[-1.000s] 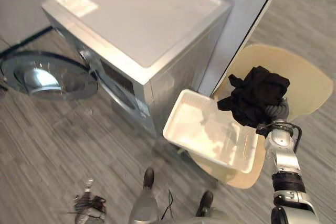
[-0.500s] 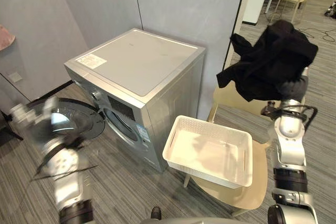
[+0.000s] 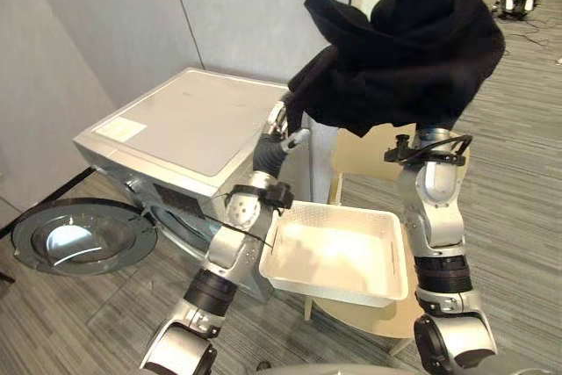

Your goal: Pick up the laundry basket with both hands and put the clothes into the washing machine.

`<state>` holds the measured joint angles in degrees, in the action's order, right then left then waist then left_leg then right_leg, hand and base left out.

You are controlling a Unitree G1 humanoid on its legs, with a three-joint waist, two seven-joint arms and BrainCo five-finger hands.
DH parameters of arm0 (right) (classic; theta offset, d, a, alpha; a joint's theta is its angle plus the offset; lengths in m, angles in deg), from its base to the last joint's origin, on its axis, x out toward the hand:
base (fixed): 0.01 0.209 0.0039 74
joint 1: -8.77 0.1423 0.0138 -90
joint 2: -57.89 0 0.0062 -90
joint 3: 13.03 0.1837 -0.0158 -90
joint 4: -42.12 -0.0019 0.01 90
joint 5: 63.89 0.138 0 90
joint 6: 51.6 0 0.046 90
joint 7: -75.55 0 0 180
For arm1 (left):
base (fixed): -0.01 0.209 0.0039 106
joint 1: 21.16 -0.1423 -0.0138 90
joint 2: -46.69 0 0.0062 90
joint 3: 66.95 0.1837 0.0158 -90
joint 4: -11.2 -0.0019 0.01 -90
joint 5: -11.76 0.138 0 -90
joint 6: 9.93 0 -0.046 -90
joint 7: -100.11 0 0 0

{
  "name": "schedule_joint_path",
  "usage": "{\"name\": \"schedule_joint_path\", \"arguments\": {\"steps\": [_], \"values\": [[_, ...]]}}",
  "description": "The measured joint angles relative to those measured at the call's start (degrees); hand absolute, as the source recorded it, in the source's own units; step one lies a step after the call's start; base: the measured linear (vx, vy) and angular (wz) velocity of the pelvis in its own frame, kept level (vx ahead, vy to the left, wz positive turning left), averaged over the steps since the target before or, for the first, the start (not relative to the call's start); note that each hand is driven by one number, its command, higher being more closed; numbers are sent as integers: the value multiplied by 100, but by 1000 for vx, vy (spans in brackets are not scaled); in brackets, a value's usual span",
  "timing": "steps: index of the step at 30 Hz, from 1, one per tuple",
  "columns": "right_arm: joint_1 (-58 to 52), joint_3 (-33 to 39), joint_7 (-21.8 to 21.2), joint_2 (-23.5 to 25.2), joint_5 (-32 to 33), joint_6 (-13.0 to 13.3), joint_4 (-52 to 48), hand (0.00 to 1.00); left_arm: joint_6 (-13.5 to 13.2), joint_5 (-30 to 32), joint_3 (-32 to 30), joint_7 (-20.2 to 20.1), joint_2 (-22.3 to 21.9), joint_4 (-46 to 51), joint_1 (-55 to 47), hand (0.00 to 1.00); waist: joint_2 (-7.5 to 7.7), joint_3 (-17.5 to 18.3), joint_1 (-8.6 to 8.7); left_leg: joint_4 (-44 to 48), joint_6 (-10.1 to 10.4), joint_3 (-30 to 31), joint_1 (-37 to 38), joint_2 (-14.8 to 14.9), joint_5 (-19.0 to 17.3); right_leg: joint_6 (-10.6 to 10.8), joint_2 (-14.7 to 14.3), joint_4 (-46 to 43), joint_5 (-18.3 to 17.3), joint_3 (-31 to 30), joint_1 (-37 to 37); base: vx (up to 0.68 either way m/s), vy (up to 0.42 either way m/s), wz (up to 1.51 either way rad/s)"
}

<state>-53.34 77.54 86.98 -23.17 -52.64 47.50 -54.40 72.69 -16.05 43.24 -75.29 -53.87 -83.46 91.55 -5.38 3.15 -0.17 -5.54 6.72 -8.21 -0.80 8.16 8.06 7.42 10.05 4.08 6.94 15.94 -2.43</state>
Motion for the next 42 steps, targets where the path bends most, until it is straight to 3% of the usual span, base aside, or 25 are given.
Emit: {"name": "schedule_joint_path", "arguments": {"steps": [5,15,26,32,33,42], "values": [[-4,-239,-184,126,11,-1,-24,100,73,44,84,-75,-77,-51,259,0,-1,1,139,-30,2,-59,-9,6,-6,-4,0,-1,2,-55,84,-28,4,-6],[-350,-532,-435,239,33,67,-179,100,75,213,294,52,-140,-51,816,0,2,2,150,-33,6,-62,-14,5,-9,-21,2,14,-14,-55,85,-10,2,0],[-862,-612,-671,199,528,80,-176,100,219,387,546,79,-193,-60,995,0,11,8,240,-3,2,-72,-78,6,-5,-8,2,17,43,-58,152,0,0,0],[-1163,-612,-857,73,917,69,-149,100,318,383,724,37,-190,-182,996,0,133,92,252,-3,2,-68,-89,6,-5,-8,3,17,43,-53,160,0,0,0],[-1192,-613,-878,66,964,63,-134,100,319,383,741,33,-190,-220,996,100,151,106,252,-3,2,-67,-89,6,-5,-7,3,17,43,-52,160,0,0,0],[-1455,-619,-1051,-80,1303,62,-54,100,476,377,862,31,-173,-568,1202,100,286,194,256,-9,0,-42,-123,-5,-2,-12,11,20,3,-29,176,0,0,0]]}}
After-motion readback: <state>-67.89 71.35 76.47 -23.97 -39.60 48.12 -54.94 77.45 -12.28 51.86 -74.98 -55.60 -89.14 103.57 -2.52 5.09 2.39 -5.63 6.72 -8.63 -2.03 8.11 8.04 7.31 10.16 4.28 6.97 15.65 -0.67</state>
